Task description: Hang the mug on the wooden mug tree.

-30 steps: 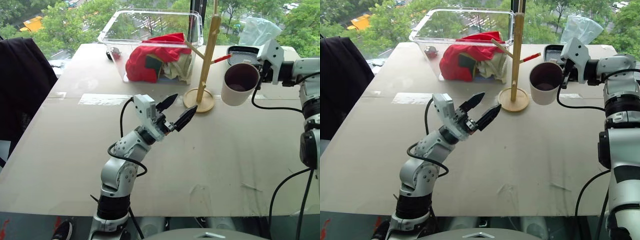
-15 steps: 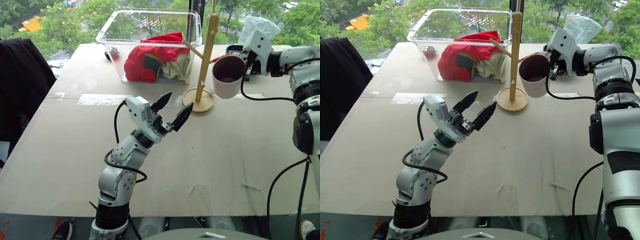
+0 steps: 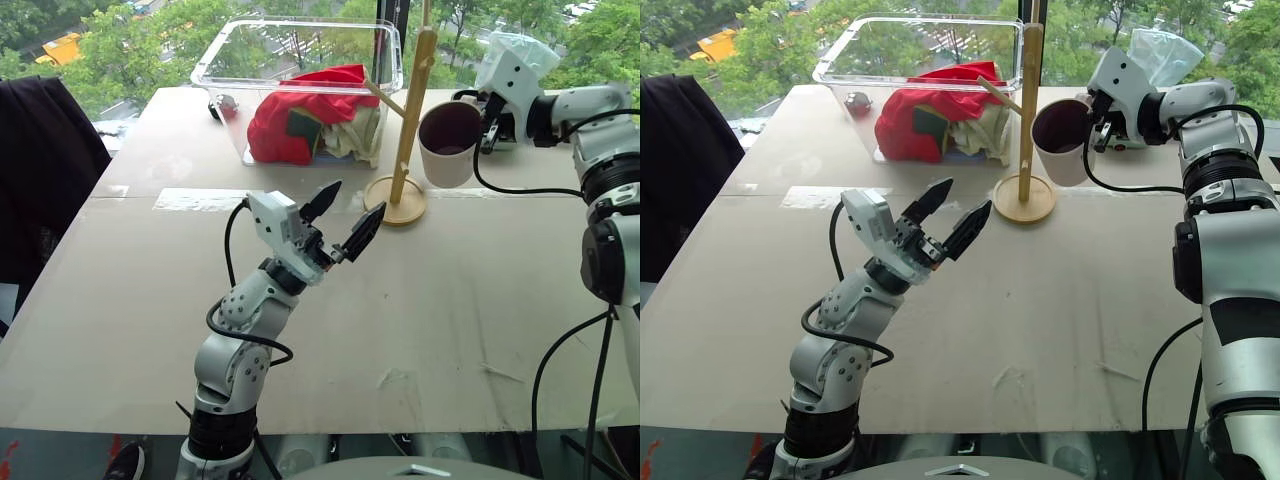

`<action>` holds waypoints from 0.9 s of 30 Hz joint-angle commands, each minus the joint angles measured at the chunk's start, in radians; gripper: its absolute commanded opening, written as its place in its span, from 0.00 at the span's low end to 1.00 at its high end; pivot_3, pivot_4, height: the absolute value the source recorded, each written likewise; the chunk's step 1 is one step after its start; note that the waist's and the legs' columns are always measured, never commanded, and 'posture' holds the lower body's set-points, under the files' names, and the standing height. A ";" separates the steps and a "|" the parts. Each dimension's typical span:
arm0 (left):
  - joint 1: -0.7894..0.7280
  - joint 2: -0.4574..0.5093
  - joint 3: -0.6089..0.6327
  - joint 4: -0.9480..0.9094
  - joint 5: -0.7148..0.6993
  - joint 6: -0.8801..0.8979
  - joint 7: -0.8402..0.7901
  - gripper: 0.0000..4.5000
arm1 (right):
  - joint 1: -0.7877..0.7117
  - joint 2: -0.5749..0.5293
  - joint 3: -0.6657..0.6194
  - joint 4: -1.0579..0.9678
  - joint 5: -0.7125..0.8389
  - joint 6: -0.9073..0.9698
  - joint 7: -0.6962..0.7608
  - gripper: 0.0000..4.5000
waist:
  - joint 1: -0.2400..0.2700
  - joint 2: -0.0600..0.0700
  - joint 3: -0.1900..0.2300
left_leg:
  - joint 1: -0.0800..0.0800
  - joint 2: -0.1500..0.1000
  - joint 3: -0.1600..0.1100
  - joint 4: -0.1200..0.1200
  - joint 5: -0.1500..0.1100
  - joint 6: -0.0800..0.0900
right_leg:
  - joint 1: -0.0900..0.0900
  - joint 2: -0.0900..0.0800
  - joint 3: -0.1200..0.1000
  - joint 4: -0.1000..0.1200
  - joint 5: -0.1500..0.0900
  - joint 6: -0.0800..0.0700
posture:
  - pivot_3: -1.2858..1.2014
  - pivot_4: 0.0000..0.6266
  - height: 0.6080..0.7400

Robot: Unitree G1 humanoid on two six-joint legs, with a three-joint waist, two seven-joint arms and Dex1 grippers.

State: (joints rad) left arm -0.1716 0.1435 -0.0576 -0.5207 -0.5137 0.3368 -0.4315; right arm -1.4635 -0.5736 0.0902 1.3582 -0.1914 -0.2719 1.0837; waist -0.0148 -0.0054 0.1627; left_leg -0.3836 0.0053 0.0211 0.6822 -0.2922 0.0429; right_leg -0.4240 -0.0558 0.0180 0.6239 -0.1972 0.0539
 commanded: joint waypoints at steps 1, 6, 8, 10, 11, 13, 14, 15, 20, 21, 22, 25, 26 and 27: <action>-0.012 -0.001 -0.005 -0.033 0.000 -0.027 0.002 1.00 | -0.050 0.001 -0.025 -0.011 0.005 0.000 0.011 0.01 | 0.000 0.000 0.000 | 0.000 0.000 0.000 0.000 0.000 0.000 | 0.000 0.000 0.000 0.000 0.000 0.000 | 0.52 0.24 1.00; -0.010 -0.009 -0.008 -0.039 0.001 -0.030 0.014 1.00 | -0.057 0.029 0.011 -0.009 -0.040 -0.017 -0.002 0.01 | -0.001 0.000 0.000 | 0.000 0.000 0.000 0.000 0.000 0.000 | 0.000 0.000 0.000 0.000 0.000 0.000 | 0.52 0.24 1.00; -0.008 -0.012 -0.008 -0.043 0.006 -0.035 0.020 1.00 | -0.058 0.040 0.009 -0.009 -0.047 -0.017 0.002 0.01 | -0.001 0.000 0.000 | 0.000 0.000 0.000 0.000 0.000 0.000 | 0.000 0.000 0.000 0.000 0.000 0.000 | 0.52 0.24 1.00; -0.006 -0.015 -0.005 -0.047 0.008 -0.045 0.028 1.00 | -0.057 0.048 0.005 -0.008 -0.049 -0.017 0.010 0.01 | -0.001 0.000 0.000 | 0.000 0.000 0.000 0.000 0.000 0.000 | 0.000 0.000 0.000 0.000 0.000 0.000 | 0.52 0.24 1.00; -0.007 -0.016 -0.002 -0.048 0.008 -0.050 0.032 1.00 | -0.057 0.051 0.004 -0.008 -0.050 -0.017 0.017 0.01 | -0.001 0.000 0.000 | 0.000 0.000 0.000 0.000 0.000 0.000 | 0.000 0.000 0.000 0.000 0.000 0.000 | 0.52 0.24 1.00; -0.007 -0.017 -0.001 -0.048 0.008 -0.056 0.036 1.00 | -0.058 0.056 0.001 -0.009 -0.052 -0.016 0.023 0.01 | -0.001 0.000 0.000 | 0.000 0.000 0.000 0.000 0.000 0.000 | 0.000 0.000 0.000 0.000 0.000 0.000 | 0.52 0.24 1.00; -0.005 -0.017 -0.001 -0.051 0.010 -0.061 0.037 1.00 | -0.059 0.060 -0.005 -0.009 -0.048 -0.013 0.025 0.01 | -0.001 0.000 0.000 | 0.000 0.000 0.000 0.000 0.000 0.000 | 0.000 0.000 0.000 0.000 0.000 0.000 | 0.52 0.24 1.00; -0.003 -0.017 -0.002 -0.053 0.011 -0.064 0.038 1.00 | -0.061 0.062 -0.009 -0.010 -0.046 -0.012 0.026 0.01 | -0.001 0.000 0.000 | 0.000 0.000 0.000 0.000 0.000 0.000 | 0.000 0.000 0.000 0.000 0.000 0.000 | 0.52 0.24 1.00; 0.001 -0.008 -0.013 -0.053 0.003 -0.066 0.028 1.00 | -0.068 0.060 -0.015 -0.011 -0.043 -0.001 0.031 0.01 | -0.001 0.000 0.000 | 0.000 0.000 0.000 0.000 0.000 0.000 | 0.000 -0.001 0.000 0.000 0.000 0.000 | 0.52 0.24 1.00; 0.000 -0.007 -0.015 -0.052 0.002 -0.065 0.025 1.00 | -0.069 0.057 -0.016 -0.011 -0.042 0.003 0.032 0.01 | -0.001 0.000 0.000 | 0.000 0.000 0.000 0.000 0.000 0.000 | 0.000 -0.001 0.000 0.000 0.000 0.000 | 0.52 0.24 1.00; 0.000 -0.005 -0.017 -0.052 -0.001 -0.064 0.023 1.00 | -0.070 0.053 -0.017 -0.011 -0.041 0.006 0.034 0.13 | -0.001 0.000 0.000 | 0.000 0.000 0.000 0.000 0.000 0.000 | 0.000 -0.001 0.000 0.000 0.000 0.000 | 0.52 0.24 1.00; -0.003 0.005 -0.026 -0.049 -0.003 -0.058 0.013 1.00 | -0.072 0.041 -0.022 -0.011 -0.037 0.013 0.035 0.37 | -0.001 0.000 0.000 | 0.000 0.000 0.000 0.000 0.000 0.000 | 0.000 -0.001 0.000 0.000 0.000 0.000 | 0.52 0.24 1.00; -0.002 0.007 -0.028 -0.049 -0.005 -0.058 0.012 1.00 | -0.074 0.037 -0.028 -0.011 -0.032 0.018 0.032 0.48 | -0.001 0.000 0.000 | 0.000 0.000 0.000 0.000 0.000 0.000 | 0.000 -0.001 0.000 0.000 0.000 0.000 | 0.52 0.24 1.00; -0.002 0.008 -0.030 -0.047 -0.006 -0.058 0.010 1.00 | -0.077 0.033 -0.037 -0.011 -0.024 0.028 0.033 0.57 | -0.001 0.000 0.000 | 0.000 0.000 0.000 0.000 0.000 0.000 | 0.000 -0.001 0.000 0.000 0.000 0.000 | 0.52 0.24 1.00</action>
State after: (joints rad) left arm -0.1713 0.1498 -0.0800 -0.5277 -0.5128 0.2897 -0.4109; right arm -1.5017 -0.5175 0.0901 1.3659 -0.2441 -0.2583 1.1139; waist -0.0159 -0.0052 0.1628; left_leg -0.3837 0.0054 0.0207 0.6818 -0.2923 0.0428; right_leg -0.4243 -0.0566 0.0179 0.6238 -0.1974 0.0537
